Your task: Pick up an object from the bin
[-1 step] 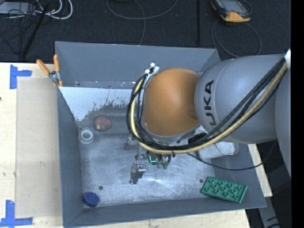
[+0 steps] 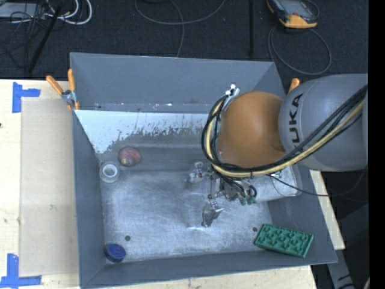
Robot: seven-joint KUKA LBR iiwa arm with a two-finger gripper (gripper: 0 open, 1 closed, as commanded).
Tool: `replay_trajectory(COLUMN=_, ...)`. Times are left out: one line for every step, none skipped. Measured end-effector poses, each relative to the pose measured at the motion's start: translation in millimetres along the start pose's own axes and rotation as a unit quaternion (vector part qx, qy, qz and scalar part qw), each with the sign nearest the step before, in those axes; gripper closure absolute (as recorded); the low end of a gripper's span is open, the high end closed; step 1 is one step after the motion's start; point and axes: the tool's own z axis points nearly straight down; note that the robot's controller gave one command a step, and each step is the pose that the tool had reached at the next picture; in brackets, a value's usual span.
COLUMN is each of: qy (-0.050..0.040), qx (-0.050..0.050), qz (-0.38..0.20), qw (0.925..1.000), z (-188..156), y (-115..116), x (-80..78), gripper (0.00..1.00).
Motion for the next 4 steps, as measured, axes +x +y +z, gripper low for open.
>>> replay_trajectory(qy=-0.0029, qx=0.001, qz=-0.035, qw=0.9994, z=23.2, y=-65.0, x=-29.8, gripper=0.0)
replay_trajectory(qy=-0.0057, qx=-0.001, qz=-0.033, qw=0.9994, z=-77.6, y=0.2, x=13.6, gripper=0.0)
replay_trajectory(qy=0.0004, qx=-0.003, qz=-0.117, qw=0.9931, z=-12.4, y=92.3, x=28.7, gripper=0.0)
replay_trajectory(qy=-0.0031, qx=0.001, qz=-0.2, qw=0.9798, z=-29.8, y=2.3, x=4.9, gripper=0.0)
